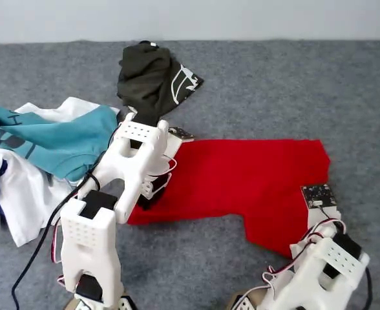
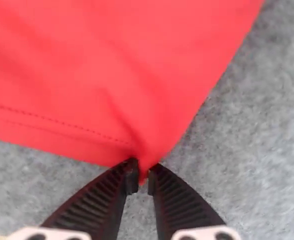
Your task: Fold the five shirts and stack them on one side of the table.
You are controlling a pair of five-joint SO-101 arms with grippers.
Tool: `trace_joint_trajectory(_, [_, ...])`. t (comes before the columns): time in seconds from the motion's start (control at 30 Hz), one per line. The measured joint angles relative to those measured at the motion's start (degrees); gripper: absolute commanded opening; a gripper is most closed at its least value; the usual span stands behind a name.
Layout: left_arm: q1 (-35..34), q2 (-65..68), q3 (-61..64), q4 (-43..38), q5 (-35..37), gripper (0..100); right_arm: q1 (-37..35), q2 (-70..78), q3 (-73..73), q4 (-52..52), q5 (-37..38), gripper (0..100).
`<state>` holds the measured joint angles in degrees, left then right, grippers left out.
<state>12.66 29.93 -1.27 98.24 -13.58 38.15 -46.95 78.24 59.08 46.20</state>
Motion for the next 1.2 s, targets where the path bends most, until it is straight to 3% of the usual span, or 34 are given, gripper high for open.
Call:
trace_joint_trajectory(0.4, [0.0,0.0,0.0,0.0,0.0,5,-0.4,1.0,-5.6,0.3,-2.1,1.1])
trace_joint_trajectory(0.8, [0.0,0.0,0.2,0.0,0.0,5,-14.9,1.0,-7.9,3.3,-9.3,1.1])
trace_joint_trajectory(1.2, [0.0,0.0,0.2,0.0,0.0,5,-16.0,7.6,-17.1,4.7,-10.8,1.1])
